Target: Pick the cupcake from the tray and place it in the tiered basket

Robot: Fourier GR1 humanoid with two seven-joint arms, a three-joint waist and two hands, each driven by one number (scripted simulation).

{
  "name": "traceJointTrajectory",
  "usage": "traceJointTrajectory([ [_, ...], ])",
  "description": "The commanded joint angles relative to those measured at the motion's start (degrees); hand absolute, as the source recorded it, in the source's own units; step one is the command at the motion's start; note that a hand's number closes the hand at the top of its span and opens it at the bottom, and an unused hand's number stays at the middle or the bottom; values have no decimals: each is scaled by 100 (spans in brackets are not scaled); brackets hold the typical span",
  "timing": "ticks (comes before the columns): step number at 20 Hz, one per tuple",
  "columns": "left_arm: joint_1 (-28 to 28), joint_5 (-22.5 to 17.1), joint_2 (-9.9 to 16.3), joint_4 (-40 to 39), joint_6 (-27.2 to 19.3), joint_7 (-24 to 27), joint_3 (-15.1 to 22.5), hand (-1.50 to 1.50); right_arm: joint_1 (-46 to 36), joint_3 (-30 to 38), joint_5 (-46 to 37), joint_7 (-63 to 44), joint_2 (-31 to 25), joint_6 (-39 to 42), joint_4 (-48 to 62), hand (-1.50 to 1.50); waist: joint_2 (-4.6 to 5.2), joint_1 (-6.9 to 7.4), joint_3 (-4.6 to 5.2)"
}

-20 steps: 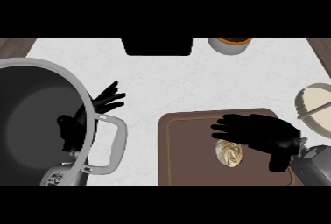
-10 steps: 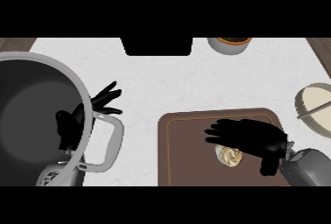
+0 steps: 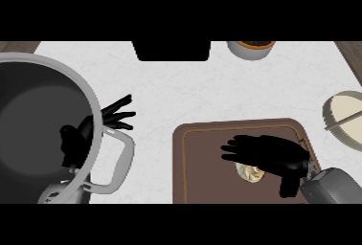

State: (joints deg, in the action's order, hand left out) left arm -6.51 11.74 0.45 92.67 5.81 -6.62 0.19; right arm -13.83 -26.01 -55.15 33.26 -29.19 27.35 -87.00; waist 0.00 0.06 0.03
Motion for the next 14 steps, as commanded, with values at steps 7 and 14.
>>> traceJointTrajectory([
  [7,-93,12,-42,73,-1031,83,161,0,-82,10,-482,406,463,-1405,379,150,2,21,-8],
  [14,-72,8,-42,127,-434,65,-695,0,958,870,-992,-42,-887,-2016,597,150,-37,-296,5],
])
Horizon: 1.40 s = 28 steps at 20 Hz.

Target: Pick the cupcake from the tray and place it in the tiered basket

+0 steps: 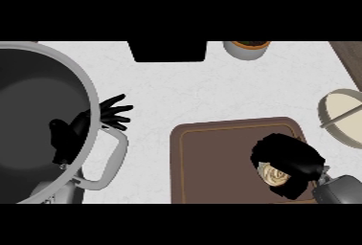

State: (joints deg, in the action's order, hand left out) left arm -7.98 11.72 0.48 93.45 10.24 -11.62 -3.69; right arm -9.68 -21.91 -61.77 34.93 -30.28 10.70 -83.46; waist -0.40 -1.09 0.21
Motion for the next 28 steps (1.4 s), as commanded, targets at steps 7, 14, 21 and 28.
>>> traceJointTrajectory([
  [7,225,30,-46,346,-799,417,-416,0,1784,1892,-39,-269,-1641,-1627,605,150,1,-254,-18],
  [14,182,81,-46,434,-842,302,-350,0,2522,3326,1199,109,-2141,-1699,-143,150,-17,-239,-4],
  [21,212,103,-46,264,-1108,335,-115,0,2620,4865,2888,414,-2700,-651,-862,150,-23,-322,15],
  [28,264,99,-47,388,-1192,303,24,0,2700,6526,4130,418,-3591,971,-621,150,-15,-221,5],
])
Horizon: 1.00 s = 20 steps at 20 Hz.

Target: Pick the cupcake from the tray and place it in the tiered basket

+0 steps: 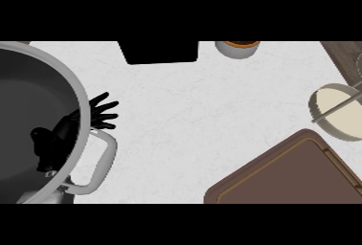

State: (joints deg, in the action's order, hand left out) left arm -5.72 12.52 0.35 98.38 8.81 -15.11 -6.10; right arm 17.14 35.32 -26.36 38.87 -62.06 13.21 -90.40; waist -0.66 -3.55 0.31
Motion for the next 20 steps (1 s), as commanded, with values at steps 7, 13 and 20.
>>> traceJointTrajectory([
  [7,46,-13,-33,-227,-941,848,309,0,-396,1058,1932,-985,-461,2345,80,150,49,244,-5],
  [13,-298,57,-34,-561,-1474,809,788,0,-1052,692,2155,-1897,-678,2277,-13,150,94,383,-20],
  [20,-444,-3,-34,-641,-1432,854,769,0,-1690,-259,1279,-1785,-527,1264,615,150,123,499,-31],
])
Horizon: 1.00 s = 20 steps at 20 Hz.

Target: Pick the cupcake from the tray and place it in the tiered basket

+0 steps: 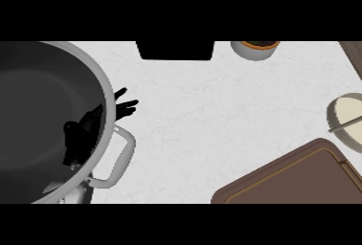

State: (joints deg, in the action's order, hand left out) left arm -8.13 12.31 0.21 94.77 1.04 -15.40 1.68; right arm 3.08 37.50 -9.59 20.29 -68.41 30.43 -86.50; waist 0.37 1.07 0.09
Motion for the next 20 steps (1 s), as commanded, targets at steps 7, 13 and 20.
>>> traceJointTrajectory([
  [7,-123,-52,-20,-103,-579,863,-12,0,-1267,-1386,-925,-131,83,-945,788,150,20,101,-6],
  [13,-3,-22,-20,-59,-690,784,229,0,-1895,-1660,-509,-626,713,-544,1964,-150,22,196,-2],
  [20,161,-49,-20,-118,-1032,887,419,0,-2689,-1616,-169,14,595,196,3231,-150,2,30,-9],
])
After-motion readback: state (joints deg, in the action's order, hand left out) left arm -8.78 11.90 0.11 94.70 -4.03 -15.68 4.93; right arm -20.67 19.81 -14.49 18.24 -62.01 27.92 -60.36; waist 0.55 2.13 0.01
